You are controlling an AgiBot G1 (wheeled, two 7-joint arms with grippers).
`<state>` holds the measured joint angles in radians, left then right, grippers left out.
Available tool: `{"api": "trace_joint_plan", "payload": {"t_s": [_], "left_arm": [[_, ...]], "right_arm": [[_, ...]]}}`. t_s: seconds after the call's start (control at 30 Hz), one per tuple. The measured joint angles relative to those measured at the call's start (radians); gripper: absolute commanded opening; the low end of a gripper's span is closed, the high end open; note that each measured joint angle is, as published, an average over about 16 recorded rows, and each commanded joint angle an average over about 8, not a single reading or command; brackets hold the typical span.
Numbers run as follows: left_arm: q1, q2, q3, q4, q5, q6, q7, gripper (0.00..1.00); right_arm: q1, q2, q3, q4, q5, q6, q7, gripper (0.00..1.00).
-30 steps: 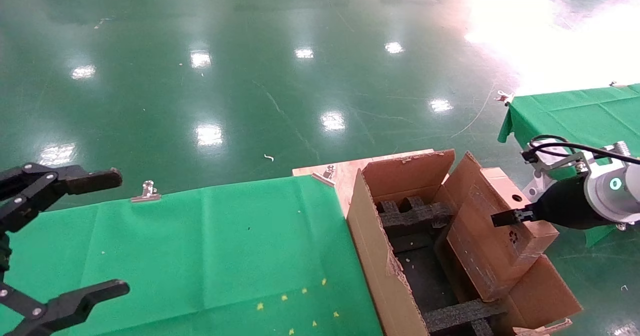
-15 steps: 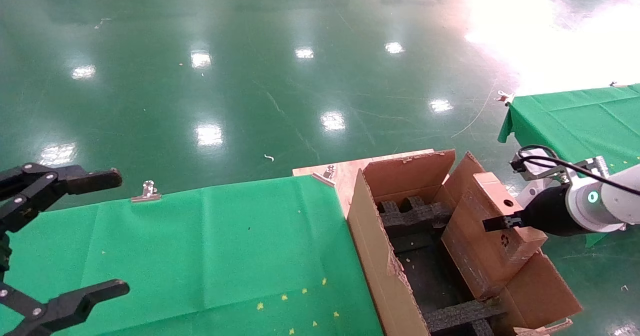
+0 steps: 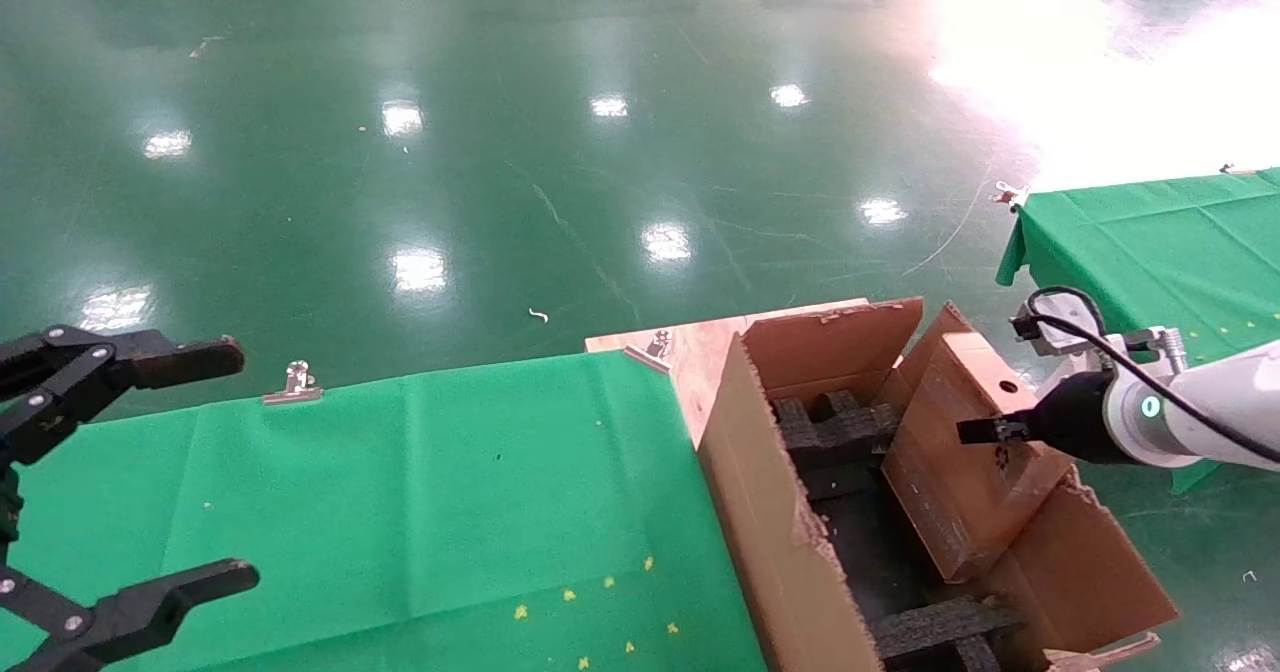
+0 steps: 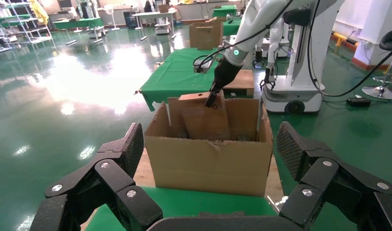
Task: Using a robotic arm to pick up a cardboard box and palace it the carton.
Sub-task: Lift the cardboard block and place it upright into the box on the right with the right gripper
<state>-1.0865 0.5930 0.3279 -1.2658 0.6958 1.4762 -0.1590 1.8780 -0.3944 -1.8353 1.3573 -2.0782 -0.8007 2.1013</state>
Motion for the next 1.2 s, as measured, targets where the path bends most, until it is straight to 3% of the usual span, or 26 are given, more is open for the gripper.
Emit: {"api": "trace_joint_plan", "payload": {"t_s": [1.2], "left_arm": [[0.000, 0.000, 0.001, 0.000, 0.000, 0.000, 0.000, 1.00]], "right_arm": [[-0.197, -0.081, -0.047, -0.007, -0.177, 0.096, 0.245, 0.00]]}}
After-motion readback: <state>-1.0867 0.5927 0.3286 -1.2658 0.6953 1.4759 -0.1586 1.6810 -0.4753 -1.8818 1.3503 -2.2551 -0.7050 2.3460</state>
